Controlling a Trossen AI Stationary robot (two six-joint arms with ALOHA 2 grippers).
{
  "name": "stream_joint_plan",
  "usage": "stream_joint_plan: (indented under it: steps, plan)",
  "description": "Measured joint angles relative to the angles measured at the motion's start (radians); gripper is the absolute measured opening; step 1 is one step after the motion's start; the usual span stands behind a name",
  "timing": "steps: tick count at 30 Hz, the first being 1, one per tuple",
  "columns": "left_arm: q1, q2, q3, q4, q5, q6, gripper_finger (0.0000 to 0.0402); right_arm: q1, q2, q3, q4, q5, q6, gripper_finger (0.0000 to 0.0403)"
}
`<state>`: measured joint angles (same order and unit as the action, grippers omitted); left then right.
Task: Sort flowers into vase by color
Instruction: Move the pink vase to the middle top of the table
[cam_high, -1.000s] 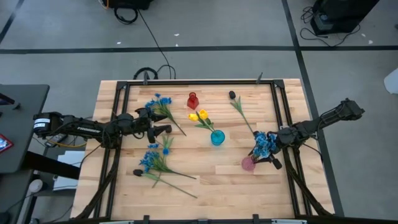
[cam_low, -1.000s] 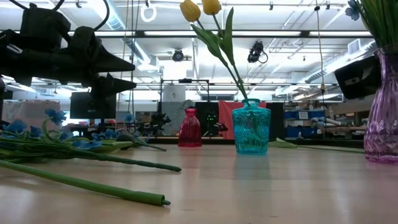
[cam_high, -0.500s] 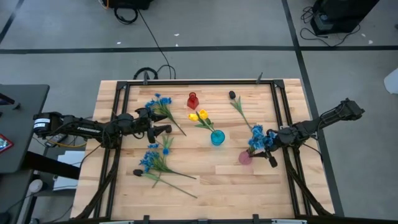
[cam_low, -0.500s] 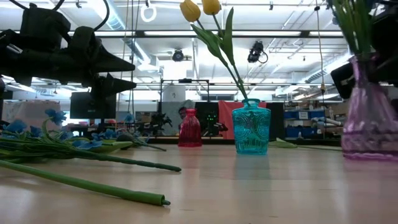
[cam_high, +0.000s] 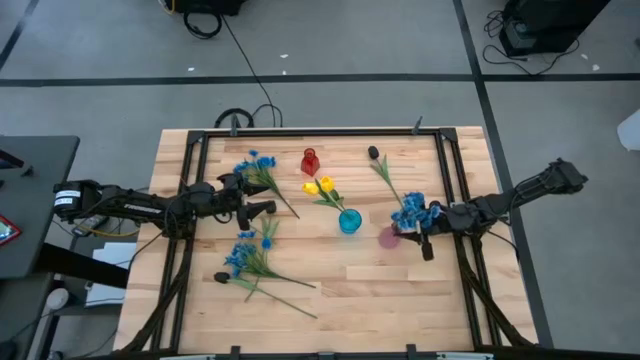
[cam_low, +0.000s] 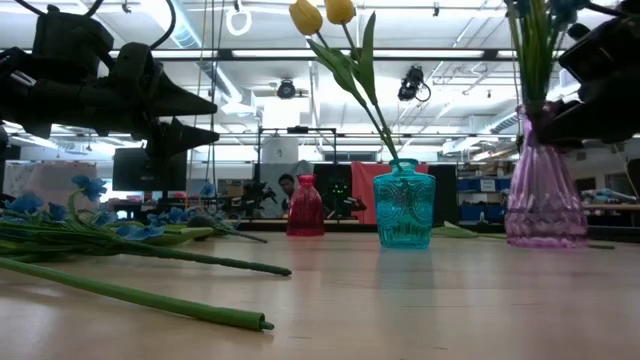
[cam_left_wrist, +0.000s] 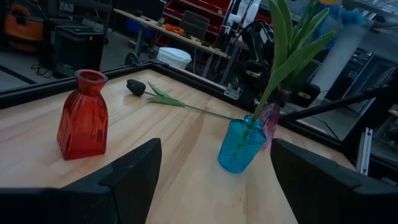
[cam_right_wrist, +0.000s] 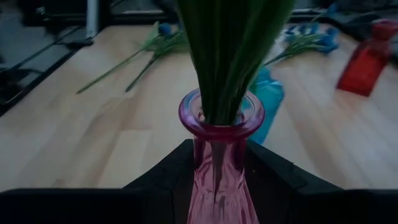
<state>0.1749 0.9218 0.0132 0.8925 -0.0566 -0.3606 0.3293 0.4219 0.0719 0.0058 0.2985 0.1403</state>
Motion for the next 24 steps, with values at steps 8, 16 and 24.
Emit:
stream_joint_plan:
  steps: [8, 16, 24]
  plan:
    - [0.000, 0.000, 0.000, 0.002, 0.001, 0.017, 0.0307, -0.131, 0.073, 0.000, 0.156, 0.097, -0.044, 0.0143]
    - [0.000, 0.000, 0.000, 0.004, 0.001, 0.017, 0.0307, -0.285, 0.164, 0.000, 0.290, 0.002, -0.081, 0.0142]
    - [0.000, 0.000, 0.000, 0.005, 0.001, 0.017, 0.0307, -0.456, 0.319, -0.001, 0.551, -0.107, -0.148, 0.0142]
